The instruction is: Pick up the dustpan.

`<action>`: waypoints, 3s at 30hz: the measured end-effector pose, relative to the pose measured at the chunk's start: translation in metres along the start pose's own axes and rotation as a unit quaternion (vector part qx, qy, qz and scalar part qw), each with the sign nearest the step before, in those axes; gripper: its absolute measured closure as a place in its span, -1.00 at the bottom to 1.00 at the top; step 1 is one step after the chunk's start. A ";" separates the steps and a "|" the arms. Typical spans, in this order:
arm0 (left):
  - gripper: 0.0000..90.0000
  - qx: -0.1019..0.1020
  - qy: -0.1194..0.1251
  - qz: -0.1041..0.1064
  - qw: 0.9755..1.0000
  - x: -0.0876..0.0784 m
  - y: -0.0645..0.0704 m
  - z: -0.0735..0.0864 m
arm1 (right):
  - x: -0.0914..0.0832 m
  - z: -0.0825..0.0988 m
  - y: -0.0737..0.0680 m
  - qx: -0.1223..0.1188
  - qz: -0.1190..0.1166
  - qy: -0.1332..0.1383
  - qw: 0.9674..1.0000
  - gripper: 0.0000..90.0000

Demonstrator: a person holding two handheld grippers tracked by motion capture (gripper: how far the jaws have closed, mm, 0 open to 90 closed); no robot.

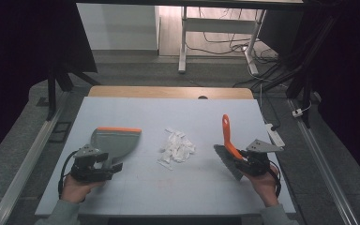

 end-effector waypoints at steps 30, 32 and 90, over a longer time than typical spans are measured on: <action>-0.54 0.000 -0.003 -0.011 1.000 -0.004 -0.004 -0.003 | -0.002 -0.001 0.000 0.000 0.007 0.004 1.000 0.55; -0.54 0.002 -0.001 -0.013 1.000 -0.008 -0.005 -0.005 | -0.003 -0.001 0.000 -0.002 0.010 0.003 1.000 0.55; -0.61 -0.123 -0.151 -0.110 0.975 0.021 -0.023 -0.014 | -0.002 -0.002 -0.003 0.003 0.005 0.008 1.000 0.56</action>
Point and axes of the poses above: each handheld gripper's, and its own axes: x roughly forward along the jaws, z roughly out of its underside, y roughly to its right, the point moved 3 cm from there along x, roughly forward along the jaws, and after that the axes turned 7 degrees about -x, right-handed, at the moved point
